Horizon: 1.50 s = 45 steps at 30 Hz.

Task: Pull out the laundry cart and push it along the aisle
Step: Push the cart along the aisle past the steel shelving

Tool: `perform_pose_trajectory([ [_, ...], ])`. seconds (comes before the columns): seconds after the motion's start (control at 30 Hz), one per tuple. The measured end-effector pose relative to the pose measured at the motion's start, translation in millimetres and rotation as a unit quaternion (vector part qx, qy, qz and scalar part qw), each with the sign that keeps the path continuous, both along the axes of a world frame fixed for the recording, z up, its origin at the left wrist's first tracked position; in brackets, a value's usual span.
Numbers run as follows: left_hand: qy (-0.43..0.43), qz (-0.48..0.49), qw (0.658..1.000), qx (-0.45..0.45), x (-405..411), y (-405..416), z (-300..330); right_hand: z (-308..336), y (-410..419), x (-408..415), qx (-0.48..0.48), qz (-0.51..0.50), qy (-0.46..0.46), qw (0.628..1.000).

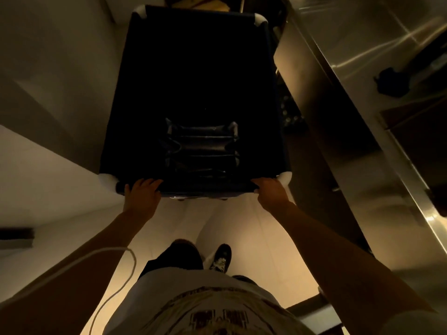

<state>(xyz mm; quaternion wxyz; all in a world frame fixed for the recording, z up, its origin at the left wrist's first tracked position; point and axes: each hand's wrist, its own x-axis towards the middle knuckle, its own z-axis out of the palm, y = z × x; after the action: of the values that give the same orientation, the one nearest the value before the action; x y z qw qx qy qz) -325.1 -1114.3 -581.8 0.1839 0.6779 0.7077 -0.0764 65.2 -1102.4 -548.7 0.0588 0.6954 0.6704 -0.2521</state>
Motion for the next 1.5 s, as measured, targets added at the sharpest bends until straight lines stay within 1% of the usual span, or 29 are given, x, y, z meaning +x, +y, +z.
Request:
perform_pose_trajectory([
  [0.23,0.007,0.017,1.000,-0.009,11,44,2,-4,59,12,0.024,0.037,0.000,0.999],
  [0.37,-0.006,0.033,0.999,0.003,15,76,2,-8,99,13,0.022,0.037,-0.004,0.999],
  [0.63,-0.020,0.059,0.998,-0.004,18,155,1,-9,187,9,0.008,0.025,-0.013,1.000],
  [0.83,-0.021,0.059,0.998,-0.014,12,212,1,-6,243,-3,0.014,0.006,-0.014,1.000],
  [0.97,-0.020,0.046,0.998,-0.025,7,242,0,-2,275,-10,-0.003,-0.001,-0.029,1.000],
  [1.07,-0.010,0.031,0.999,-0.014,1,260,-3,0,297,-15,-0.008,0.000,-0.043,0.999],
  [1.17,-0.023,0.025,0.999,-0.007,-4,277,-5,1,319,-18,-0.018,0.005,-0.052,0.998],
  [1.4,-0.037,0.034,0.999,-0.009,-6,323,-8,3,369,-23,-0.041,-0.016,-0.045,0.998],
  [1.5,-0.047,0.043,0.998,0.006,-7,343,-9,3,392,-23,-0.043,0.000,-0.055,0.998],
])
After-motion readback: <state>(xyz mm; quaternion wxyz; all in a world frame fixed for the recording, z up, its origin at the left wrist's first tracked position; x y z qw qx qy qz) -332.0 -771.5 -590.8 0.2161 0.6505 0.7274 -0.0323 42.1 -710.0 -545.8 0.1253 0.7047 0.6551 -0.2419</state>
